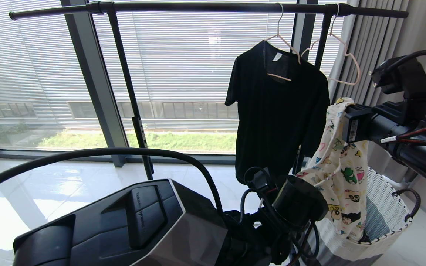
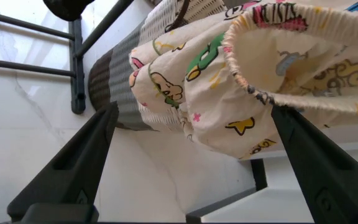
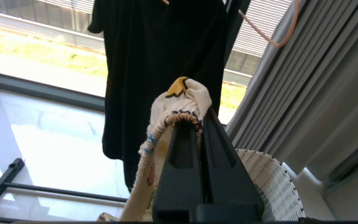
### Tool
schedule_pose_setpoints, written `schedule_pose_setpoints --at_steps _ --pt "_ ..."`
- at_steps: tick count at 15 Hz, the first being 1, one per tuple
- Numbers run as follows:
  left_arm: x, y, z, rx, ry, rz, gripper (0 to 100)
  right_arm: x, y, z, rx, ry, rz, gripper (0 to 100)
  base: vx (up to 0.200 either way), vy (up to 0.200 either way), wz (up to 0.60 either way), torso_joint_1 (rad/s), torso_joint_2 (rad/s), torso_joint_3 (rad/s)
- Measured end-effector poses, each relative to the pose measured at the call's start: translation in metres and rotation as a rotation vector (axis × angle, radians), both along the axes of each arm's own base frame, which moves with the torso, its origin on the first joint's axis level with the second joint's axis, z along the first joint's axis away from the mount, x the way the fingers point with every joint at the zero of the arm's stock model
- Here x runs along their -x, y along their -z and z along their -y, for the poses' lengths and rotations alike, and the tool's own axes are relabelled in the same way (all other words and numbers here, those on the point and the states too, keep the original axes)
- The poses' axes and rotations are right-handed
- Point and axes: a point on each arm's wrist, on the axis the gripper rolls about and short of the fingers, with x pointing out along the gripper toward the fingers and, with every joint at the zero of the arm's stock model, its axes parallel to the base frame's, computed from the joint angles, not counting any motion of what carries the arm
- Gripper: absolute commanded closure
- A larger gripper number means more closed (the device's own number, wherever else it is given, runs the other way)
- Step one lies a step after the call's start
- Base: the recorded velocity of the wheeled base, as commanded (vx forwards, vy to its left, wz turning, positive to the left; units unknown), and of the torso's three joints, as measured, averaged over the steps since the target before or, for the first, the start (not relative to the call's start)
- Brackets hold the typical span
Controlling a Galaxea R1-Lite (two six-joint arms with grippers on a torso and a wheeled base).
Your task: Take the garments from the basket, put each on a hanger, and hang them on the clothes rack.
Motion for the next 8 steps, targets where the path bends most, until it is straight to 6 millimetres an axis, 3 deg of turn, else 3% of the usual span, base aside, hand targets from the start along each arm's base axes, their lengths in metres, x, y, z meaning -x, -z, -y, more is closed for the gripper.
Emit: schedule_pose_setpoints --at_steps 8 --pt "0.028 -0.025 -0.016 -0.003 0.033 0.01 0 -0.004 0.005 -0.003 -0.027 0.001 -0.021 100 0.0 0.0 0.0 0.0 0.0 0.0"
